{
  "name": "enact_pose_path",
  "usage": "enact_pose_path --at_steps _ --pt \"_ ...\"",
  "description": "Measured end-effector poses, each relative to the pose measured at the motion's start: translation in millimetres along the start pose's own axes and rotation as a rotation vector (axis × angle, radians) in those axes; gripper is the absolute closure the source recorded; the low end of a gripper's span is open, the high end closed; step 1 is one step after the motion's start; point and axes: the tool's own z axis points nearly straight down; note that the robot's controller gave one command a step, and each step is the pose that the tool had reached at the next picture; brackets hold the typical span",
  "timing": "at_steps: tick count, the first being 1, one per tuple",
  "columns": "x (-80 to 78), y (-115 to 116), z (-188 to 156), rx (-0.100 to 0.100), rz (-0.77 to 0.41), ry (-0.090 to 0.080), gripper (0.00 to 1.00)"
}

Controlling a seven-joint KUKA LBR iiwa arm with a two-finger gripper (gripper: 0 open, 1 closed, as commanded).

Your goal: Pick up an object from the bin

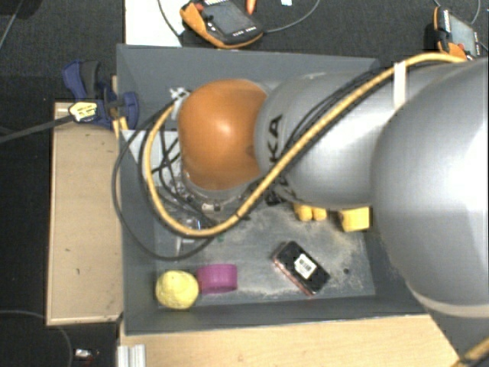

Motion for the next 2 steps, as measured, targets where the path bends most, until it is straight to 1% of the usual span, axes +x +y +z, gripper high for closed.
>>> enact_pose_path --at_steps 1,2 --pt "-1.9 -2 -5 -0.002 0.007 -0.007 0.0" --pt "32.2 6 57 -0.012 -0.024 -0.021 0.0"
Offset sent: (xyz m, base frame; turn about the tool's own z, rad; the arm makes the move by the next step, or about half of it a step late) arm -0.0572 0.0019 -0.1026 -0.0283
